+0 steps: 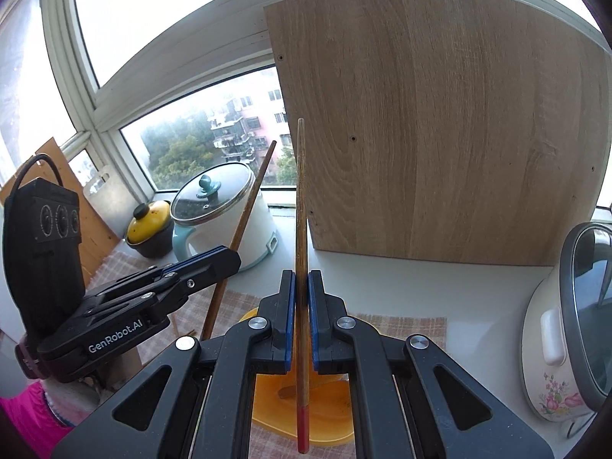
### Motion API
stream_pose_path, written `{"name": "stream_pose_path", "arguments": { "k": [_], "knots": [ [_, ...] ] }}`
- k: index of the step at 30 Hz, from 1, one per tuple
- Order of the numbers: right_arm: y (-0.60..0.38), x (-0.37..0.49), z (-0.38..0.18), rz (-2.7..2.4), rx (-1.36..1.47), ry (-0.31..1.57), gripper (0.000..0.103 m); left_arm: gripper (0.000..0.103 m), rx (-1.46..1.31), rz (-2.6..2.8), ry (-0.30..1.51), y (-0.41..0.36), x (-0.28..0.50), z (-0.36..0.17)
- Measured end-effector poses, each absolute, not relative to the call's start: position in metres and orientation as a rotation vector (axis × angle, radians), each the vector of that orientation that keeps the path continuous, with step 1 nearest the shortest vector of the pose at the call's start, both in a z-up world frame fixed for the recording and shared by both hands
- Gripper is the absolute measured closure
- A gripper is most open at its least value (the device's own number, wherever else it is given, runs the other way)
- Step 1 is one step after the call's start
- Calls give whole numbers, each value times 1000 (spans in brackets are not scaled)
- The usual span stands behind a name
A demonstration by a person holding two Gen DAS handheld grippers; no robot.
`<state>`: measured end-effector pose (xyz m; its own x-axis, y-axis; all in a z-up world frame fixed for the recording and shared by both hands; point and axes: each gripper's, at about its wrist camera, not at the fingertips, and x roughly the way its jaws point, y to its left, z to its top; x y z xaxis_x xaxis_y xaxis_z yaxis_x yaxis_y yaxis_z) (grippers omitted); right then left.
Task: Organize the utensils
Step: 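Carry the chopstick in the left tool over the yellow bin, then open the left tool over the yellow bin while the right tool opens to drop its chopstick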
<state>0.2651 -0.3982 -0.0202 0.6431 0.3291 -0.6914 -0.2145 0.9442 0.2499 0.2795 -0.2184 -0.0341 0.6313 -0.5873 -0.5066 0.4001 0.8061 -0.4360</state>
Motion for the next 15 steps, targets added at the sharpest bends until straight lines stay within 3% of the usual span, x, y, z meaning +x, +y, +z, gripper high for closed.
{"name": "stream_pose_path", "arguments": {
  "k": [15],
  "knots": [
    [-403, 282, -52, 300, 161, 822, 98, 99, -293, -528, 626, -221, 290, -48]
  ]
}}
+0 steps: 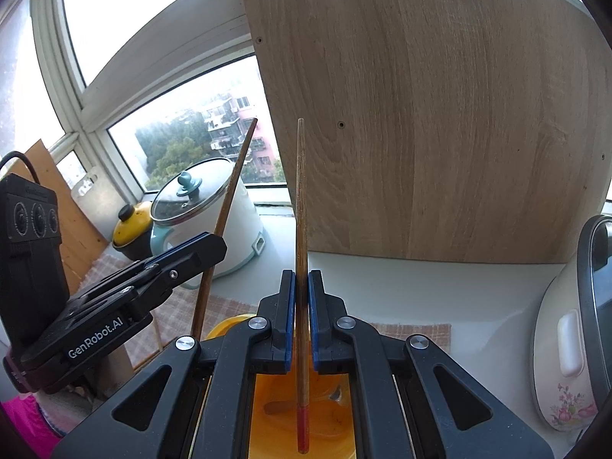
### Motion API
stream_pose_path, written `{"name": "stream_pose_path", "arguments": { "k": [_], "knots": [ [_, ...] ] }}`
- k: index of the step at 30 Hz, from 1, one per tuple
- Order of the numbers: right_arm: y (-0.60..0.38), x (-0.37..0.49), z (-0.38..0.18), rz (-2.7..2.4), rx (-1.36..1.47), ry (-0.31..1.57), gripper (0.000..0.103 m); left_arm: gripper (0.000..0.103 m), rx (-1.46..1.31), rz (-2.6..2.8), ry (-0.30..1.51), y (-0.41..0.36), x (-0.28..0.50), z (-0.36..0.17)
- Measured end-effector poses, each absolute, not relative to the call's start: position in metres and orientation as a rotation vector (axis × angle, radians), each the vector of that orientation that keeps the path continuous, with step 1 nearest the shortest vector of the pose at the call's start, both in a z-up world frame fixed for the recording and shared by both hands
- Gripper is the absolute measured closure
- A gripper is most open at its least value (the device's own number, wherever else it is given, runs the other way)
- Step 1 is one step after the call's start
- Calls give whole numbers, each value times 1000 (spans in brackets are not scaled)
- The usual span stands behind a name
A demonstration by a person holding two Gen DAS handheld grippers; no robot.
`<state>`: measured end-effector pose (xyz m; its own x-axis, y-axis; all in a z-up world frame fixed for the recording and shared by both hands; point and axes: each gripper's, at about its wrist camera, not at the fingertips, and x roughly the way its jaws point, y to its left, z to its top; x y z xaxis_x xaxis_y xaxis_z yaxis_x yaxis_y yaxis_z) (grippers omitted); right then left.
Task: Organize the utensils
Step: 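Open the left tool over the yellow bin while the right tool opens to drop its chopstick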
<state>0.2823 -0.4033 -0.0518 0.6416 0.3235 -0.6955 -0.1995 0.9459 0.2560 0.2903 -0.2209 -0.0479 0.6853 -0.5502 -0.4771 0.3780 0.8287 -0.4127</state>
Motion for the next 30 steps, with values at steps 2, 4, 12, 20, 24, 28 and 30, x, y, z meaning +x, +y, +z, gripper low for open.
{"name": "stream_pose_path", "arguments": {
  "k": [2, 4, 12, 20, 24, 28, 30],
  "knots": [
    [-403, 284, -57, 297, 161, 827, 98, 99, -289, -525, 618, -221, 290, -49],
    [-402, 284, -61, 292, 160, 832, 98, 99, -286, -527, 615, -222, 291, -50],
    [-404, 281, -69, 280, 158, 840, 98, 99, -274, -543, 612, -221, 286, -53],
    [-403, 278, -72, 276, 159, 843, 98, 99, -267, -556, 622, -219, 282, -55],
    [-403, 277, -73, 278, 158, 845, 98, 99, -256, -562, 631, -220, 282, -54],
    [-403, 275, -70, 260, 154, 834, 98, 99, -235, -575, 644, -222, 281, -53],
    [-404, 275, -70, 240, 151, 841, 96, 94, -225, -576, 658, -222, 279, -54]
  ]
}}
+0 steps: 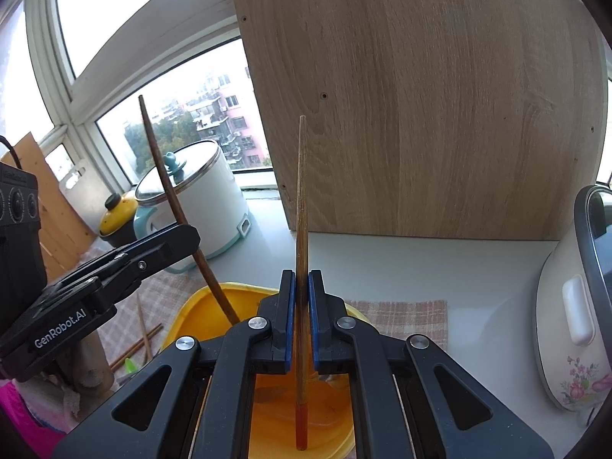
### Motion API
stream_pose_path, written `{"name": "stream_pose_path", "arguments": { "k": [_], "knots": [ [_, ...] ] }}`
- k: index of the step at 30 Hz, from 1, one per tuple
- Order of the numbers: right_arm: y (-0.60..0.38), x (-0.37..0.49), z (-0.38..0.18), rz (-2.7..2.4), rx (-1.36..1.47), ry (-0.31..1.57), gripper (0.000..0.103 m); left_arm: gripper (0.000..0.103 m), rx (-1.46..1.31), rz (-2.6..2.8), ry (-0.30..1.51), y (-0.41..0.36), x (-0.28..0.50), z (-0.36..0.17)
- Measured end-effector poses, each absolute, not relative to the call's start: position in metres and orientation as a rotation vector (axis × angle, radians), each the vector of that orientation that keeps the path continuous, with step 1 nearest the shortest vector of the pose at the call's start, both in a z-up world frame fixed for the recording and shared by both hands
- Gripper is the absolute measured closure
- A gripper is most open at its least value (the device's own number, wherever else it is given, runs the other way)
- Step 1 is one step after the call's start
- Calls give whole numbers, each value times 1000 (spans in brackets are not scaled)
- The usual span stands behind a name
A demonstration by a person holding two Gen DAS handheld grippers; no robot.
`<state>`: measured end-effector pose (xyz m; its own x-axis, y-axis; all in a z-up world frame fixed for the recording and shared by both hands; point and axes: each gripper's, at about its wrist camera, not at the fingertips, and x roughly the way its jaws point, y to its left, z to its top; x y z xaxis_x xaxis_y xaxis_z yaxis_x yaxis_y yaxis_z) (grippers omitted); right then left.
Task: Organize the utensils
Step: 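Open the left tool over the yellow bin while the right tool opens to drop its chopstick, then move both tools back down toward the chopsticks on the cloth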
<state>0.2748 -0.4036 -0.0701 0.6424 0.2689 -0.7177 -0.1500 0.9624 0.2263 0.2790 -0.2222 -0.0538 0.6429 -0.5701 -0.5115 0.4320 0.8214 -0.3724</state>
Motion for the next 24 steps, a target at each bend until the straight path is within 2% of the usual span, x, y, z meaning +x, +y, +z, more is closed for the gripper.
{"name": "stream_pose_path", "arguments": {
  "k": [1, 4, 24],
  "knots": [
    [-404, 273, -71, 233, 149, 842, 91, 89, -225, -578, 657, -222, 278, -54],
    [-404, 268, -71, 208, 146, 838, 75, 87, -219, -582, 652, -220, 273, -53],
    [-386, 222, -48, 178, 151, 800, 74, 86, -214, -595, 622, -183, 235, -30]
  ]
}}
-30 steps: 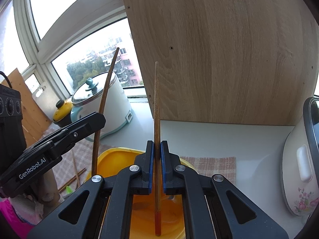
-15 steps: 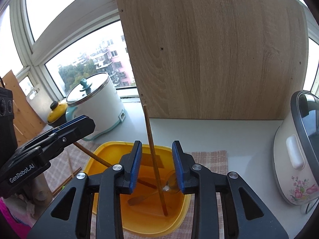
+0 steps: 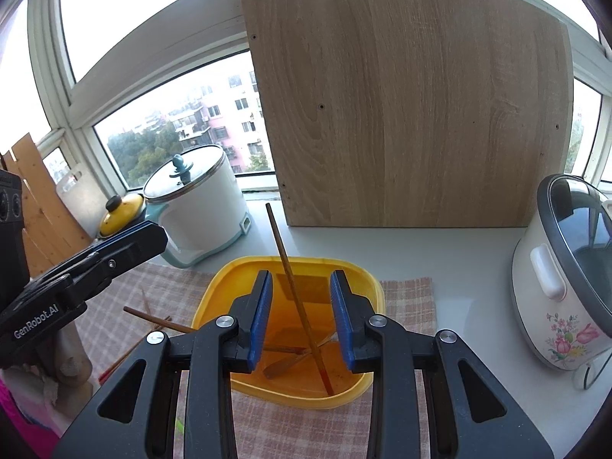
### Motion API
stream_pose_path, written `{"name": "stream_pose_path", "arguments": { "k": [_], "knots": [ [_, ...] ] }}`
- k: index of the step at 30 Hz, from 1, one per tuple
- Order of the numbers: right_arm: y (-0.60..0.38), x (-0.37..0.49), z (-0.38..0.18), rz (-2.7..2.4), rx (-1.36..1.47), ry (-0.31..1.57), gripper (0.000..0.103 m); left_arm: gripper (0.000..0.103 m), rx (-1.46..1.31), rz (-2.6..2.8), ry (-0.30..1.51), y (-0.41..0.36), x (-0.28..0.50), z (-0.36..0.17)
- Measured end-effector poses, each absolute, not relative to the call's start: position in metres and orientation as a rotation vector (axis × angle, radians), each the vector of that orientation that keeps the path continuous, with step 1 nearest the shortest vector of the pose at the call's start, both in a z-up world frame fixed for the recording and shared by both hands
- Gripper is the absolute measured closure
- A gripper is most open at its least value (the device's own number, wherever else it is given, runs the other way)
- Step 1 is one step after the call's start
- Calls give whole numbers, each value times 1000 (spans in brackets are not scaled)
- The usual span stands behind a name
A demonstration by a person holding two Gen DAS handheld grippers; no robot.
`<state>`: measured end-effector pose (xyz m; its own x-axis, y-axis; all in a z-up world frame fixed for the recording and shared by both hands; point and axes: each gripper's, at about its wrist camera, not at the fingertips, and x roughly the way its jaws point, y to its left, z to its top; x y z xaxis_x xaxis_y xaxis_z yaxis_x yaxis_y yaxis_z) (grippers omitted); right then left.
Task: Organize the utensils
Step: 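Move both tools back down toward the chopsticks on the cloth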
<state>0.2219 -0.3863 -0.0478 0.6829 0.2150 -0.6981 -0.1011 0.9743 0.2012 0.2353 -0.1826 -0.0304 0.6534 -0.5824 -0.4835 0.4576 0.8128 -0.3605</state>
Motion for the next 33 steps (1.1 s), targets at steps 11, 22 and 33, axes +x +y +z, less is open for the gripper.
{"name": "stream_pose_path", "arguments": {
  "k": [11, 22, 33],
  "knots": [
    [-357, 189, -27, 204, 123, 758, 64, 75, -222, -541, 573, -124, 203, -5],
    [-320, 153, -19, 258, 115, 733, 40, 75, -135, -460, 651, -52, 181, -14],
    [-286, 127, -39, 335, 65, 774, 38, 75, -92, -366, 795, 5, 168, -64]
  ]
}}
